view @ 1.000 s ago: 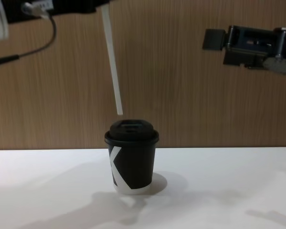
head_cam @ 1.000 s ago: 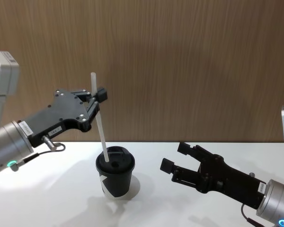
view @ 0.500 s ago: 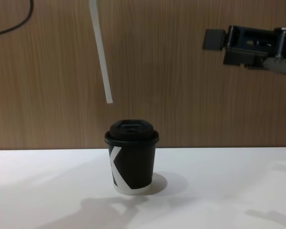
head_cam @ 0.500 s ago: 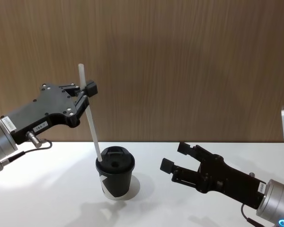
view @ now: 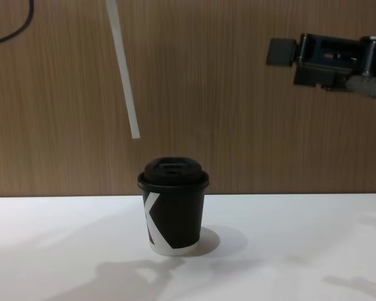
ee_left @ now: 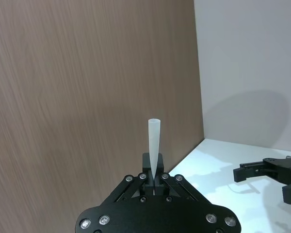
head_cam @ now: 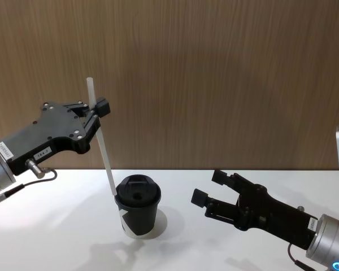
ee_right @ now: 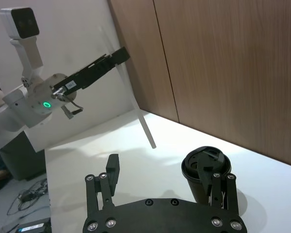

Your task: Pick up the straw with one hand, pass it to the other hand, and insert it into the cup.

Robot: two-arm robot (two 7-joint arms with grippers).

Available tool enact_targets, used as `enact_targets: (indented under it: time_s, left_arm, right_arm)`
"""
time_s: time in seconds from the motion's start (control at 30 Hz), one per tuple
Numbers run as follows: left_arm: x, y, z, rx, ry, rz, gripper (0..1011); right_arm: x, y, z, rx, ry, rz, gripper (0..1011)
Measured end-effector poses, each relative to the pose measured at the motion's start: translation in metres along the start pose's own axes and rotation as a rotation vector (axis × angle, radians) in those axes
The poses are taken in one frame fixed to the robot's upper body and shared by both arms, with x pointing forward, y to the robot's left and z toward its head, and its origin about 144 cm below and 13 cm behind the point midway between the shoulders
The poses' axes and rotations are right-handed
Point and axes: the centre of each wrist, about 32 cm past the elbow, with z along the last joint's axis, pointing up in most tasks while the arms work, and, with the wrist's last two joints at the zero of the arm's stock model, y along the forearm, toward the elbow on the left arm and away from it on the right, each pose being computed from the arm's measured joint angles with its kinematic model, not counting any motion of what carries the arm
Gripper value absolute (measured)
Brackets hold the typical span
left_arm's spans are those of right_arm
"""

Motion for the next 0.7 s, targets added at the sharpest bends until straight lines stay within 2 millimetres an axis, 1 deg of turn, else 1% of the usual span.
enact_targets:
  time_s: [0.7]
  left_arm:
    - [-0.004, -0.002, -0.014, 0.013, 0.001, 0.031, 5]
  right_arm:
    - [0.0, 0.0, 0.0, 0.0, 0.0, 0.0, 1001]
